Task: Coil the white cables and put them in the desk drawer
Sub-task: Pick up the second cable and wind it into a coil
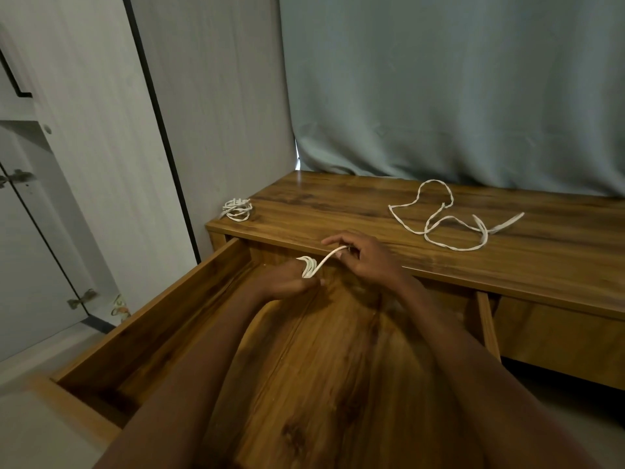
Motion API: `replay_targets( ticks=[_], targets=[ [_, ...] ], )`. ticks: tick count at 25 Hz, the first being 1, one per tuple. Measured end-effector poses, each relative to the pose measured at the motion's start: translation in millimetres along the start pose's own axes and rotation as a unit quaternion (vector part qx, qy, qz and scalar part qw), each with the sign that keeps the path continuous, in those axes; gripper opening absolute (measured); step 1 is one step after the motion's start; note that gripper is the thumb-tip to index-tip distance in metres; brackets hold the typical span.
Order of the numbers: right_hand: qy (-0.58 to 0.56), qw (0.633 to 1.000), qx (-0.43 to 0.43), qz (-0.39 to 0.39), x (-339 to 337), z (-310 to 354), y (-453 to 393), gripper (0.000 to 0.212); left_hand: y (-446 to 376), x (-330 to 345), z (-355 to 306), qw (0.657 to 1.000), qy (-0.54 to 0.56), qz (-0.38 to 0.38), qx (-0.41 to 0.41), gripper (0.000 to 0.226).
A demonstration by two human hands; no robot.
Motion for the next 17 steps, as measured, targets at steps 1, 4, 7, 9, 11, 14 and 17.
replay_targets(
  ticks=[1, 4, 7, 9, 11, 14, 17],
  targets=[
    [-0.014, 1.000, 0.013, -0.005, -1.2, -1.3, -0.3, 0.025, -2.9, -2.1, -0.7, 0.998, -0.053, -0.034, 0.031, 0.031],
    [-0.026, 0.994, 0.100, -0.036, -2.5, -12.8, -0.7, 0.025, -4.6, 0.3, -8.6, 0.971, -0.187, -0.114, 0.095, 0.026],
    [0.034, 0.989, 0.140, -0.043, -2.2, -17.7, -1.4, 0.046, -1.9, 12.5, -29.5, 0.941, -0.243, -0.147, 0.182, 0.028],
    [0.075, 0.987, 0.141, -0.016, 0.3, -16.3, -2.0, 0.055, -2.9, 22.6, -36.3, 0.935, -0.262, -0.127, 0.204, 0.027],
    [0.128, 0.984, 0.122, 0.008, 2.3, -13.1, -2.9, 0.057, -4.1, 35.3, -37.0, 0.930, -0.274, -0.099, 0.224, 0.029],
    [0.160, 0.980, 0.119, 0.016, 2.4, -13.5, -2.9, 0.052, -3.5, 43.8, -41.1, 0.926, -0.266, -0.088, 0.254, 0.027],
    [0.155, 0.978, 0.141, 0.021, 0.7, -18.9, -1.7, 0.044, -2.2, 43.5, -49.5, 0.913, -0.257, -0.105, 0.299, 0.023]
  ],
)
Point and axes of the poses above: each hand's wrist, its own y-axis away from the middle knuckle, its own x-axis out of the palm, z = x × y, the point moved 7 cm from there along -y, towards the middle knuckle, and after that the axes turned 6 degrees about -z, right-handed, at the moved point
